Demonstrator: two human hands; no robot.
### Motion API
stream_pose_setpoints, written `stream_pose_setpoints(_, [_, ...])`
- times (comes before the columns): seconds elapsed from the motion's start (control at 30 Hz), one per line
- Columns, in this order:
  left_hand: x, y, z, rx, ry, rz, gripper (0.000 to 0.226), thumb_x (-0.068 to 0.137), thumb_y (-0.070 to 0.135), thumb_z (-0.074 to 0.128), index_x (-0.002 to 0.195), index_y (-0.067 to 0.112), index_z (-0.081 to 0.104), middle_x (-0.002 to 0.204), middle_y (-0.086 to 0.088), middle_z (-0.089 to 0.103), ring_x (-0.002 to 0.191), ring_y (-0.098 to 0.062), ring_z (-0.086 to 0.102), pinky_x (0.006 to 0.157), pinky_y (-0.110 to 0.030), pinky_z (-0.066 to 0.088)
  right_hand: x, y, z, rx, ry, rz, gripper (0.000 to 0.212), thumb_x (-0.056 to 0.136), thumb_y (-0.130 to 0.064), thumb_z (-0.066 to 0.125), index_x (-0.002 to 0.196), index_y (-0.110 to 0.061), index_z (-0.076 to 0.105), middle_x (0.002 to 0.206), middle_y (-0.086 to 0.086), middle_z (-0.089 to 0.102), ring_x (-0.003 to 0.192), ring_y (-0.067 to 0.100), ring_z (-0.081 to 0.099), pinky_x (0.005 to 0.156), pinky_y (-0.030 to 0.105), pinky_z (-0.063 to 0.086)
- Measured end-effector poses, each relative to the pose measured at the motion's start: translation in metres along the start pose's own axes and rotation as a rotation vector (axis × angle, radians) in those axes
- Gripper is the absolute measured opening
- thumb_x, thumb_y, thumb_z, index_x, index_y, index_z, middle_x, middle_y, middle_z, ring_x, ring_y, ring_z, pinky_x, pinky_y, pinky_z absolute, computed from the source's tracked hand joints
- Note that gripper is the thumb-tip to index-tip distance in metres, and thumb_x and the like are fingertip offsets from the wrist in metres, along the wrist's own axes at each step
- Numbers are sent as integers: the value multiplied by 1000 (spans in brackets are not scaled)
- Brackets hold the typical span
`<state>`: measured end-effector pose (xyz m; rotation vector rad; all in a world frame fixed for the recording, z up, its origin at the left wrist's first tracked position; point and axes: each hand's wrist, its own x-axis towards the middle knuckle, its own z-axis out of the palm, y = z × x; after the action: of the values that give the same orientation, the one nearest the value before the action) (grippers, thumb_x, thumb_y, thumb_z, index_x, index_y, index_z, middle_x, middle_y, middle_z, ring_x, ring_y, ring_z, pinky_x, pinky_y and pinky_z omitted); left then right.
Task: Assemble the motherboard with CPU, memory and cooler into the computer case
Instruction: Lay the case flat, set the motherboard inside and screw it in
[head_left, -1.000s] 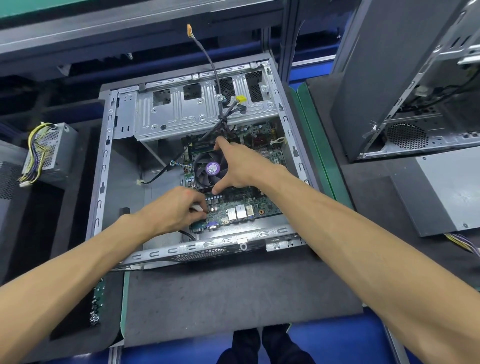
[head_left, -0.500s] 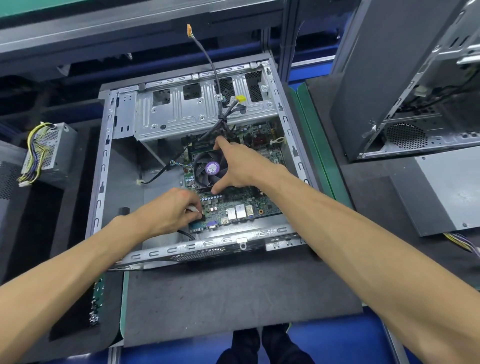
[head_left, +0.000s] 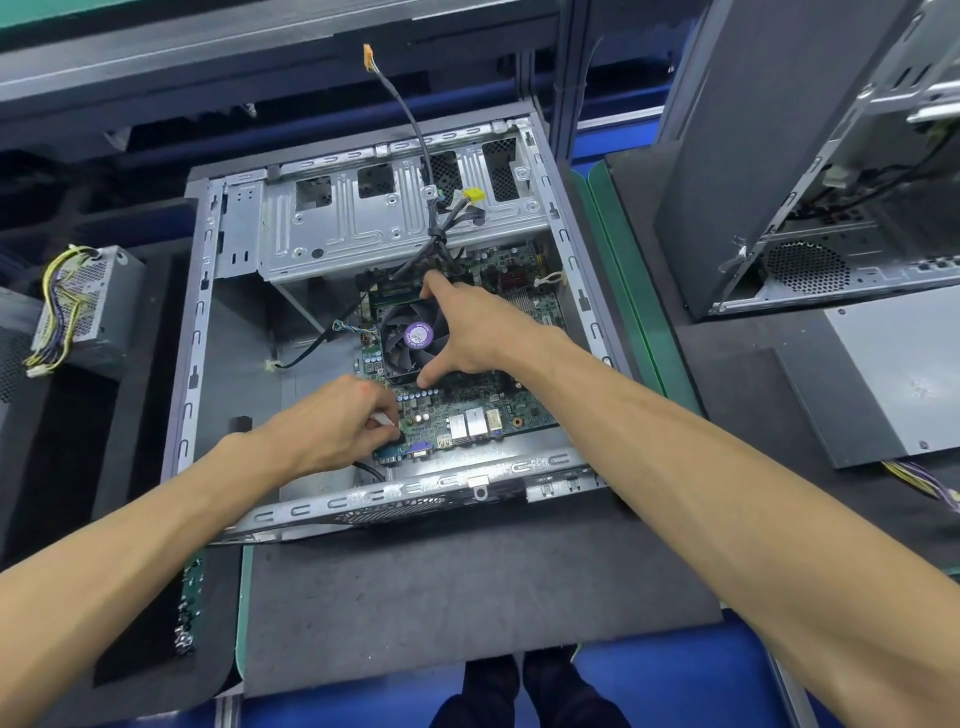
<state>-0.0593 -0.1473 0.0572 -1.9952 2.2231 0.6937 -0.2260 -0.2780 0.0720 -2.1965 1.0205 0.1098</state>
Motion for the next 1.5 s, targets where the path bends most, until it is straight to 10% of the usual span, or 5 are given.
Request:
stream_pose_setpoints(0.83, [2, 2, 5, -14, 1, 31, 17, 88, 22, 72, 73, 23, 63, 70, 11, 60, 61, -4, 52, 53, -8, 30, -1, 0, 1, -14, 12, 1, 115, 61, -46, 95, 150, -17, 27, 137, 13, 52, 116, 32, 57, 89, 42, 51])
stream_pose_setpoints(1.5, [6, 2, 8, 37, -37, 76, 20, 87, 25, 74, 73, 16, 62, 70, 5, 63, 64, -14, 56, 55, -18, 33, 0, 1, 3, -21, 17, -1, 117, 60, -48, 95, 150, -18, 26, 137, 12, 52, 116, 31, 57, 86, 41, 51])
